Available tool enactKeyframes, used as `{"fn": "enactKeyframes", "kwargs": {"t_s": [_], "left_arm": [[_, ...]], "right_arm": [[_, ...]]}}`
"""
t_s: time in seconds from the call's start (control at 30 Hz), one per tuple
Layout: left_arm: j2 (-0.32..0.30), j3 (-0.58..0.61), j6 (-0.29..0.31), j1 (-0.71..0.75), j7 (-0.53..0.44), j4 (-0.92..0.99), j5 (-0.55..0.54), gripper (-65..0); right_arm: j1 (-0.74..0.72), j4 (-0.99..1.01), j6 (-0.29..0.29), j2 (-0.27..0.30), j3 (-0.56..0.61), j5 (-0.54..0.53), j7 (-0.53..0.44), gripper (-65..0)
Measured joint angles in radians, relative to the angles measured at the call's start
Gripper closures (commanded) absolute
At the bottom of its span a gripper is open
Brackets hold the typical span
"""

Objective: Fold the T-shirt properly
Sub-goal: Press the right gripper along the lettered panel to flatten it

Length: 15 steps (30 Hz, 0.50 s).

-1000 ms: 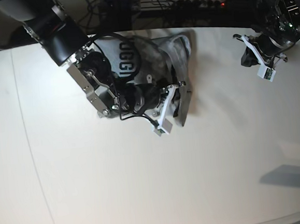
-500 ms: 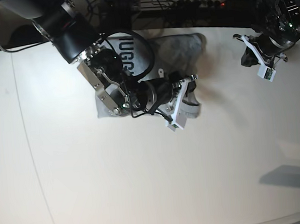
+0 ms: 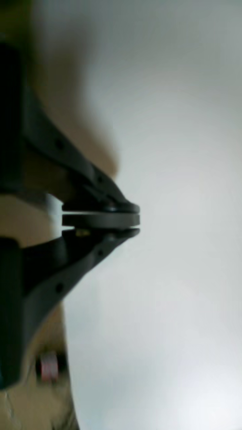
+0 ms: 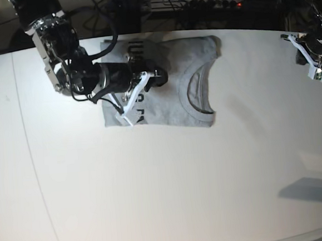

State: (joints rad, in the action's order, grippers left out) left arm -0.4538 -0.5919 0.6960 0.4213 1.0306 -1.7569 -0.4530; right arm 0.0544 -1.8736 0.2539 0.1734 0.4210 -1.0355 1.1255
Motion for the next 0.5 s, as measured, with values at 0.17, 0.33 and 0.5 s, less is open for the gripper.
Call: {"fn": "enactKeyframes", "kwargs": {"t_s": [0.17,0.33,0.5], "left_arm": [[0.017,-0.007,-0.001,-0.008,-0.005,0.000,0.227,-0.7],[0.031,-0.009,0.008,-0.009,-0.006,0.010,0.246,-0.5],[0.024,-0.014,0.008,-0.010,-0.008,0.045,0.248,-0.5]], "right_arm": [[0.014,-0.001,0.003,0.019,0.108,0.008,-0.069,-0.3],[-0.024,0.001,-0.002,0.006,0.173,0.057,-0.085,-0.3],[-0.049,0.082,-0.040,-0.002,0.254,0.126,-0.101,-0.3]]}}
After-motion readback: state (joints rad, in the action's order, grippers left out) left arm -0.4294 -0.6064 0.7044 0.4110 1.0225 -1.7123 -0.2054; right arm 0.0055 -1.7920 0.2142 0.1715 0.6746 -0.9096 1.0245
